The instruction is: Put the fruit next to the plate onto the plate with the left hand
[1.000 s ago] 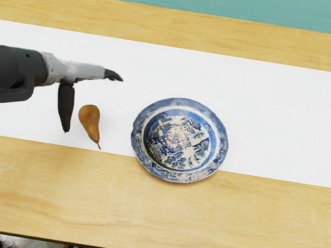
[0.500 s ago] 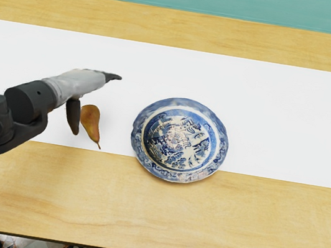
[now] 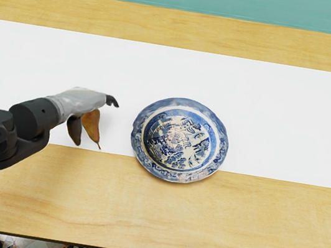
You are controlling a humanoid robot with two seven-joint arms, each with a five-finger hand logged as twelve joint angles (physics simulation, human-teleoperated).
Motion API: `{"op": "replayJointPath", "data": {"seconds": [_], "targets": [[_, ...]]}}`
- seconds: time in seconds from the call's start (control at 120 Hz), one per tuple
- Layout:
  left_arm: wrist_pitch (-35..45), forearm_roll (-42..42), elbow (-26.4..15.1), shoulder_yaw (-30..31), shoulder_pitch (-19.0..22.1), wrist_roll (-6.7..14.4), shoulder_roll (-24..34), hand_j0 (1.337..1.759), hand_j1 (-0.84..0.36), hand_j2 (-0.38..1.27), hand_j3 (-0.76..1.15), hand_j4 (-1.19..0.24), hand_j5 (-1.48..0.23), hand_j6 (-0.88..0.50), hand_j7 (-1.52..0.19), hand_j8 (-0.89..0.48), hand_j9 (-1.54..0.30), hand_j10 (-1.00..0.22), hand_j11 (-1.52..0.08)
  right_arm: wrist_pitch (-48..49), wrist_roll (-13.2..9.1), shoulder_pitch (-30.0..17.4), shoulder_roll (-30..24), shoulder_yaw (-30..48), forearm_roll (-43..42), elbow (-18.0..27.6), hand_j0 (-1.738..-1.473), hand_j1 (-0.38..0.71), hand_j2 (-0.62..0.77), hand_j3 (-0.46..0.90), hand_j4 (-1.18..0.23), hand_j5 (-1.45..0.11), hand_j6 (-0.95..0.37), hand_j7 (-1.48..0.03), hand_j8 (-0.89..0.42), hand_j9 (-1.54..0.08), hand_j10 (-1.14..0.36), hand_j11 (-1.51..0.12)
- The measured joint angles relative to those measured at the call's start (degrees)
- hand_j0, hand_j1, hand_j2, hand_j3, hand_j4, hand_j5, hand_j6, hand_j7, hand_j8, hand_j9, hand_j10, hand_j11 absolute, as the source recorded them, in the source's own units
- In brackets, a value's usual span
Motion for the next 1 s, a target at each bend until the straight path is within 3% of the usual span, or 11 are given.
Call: {"op": "replayJointPath", "data": {"seconds": [0.575,1.0], "targets": [[-1.93,0.22,0.83,1.31,-1.68,0.00,0.00,1.658,-0.07,0.08,0.00,-0.37,-0.45,-0.37,-0.45,-0.37,-0.45,-0.38,-0.46,0.01,0.00,-0.01,0.00,0.00,0.00,-0.01,-1.658,-0.32,0.00,0.00,-0.02,-0.03,-0.02,-0.03,-0.02,-0.03,-0.02,-0.03],[-2.10,0.10,2.71,1.81,-2.46,0.00,-0.09,1.658,-0.08,0.08,0.00,-0.36,-0.46,-0.36,-0.46,-0.36,-0.46,-0.36,-0.46,0.01,0.00,-0.02,0.00,0.00,0.00,0.00,-1.658,-0.32,0.00,0.00,-0.02,-0.03,-0.02,-0.03,-0.02,-0.03,-0.02,-0.03]]}}
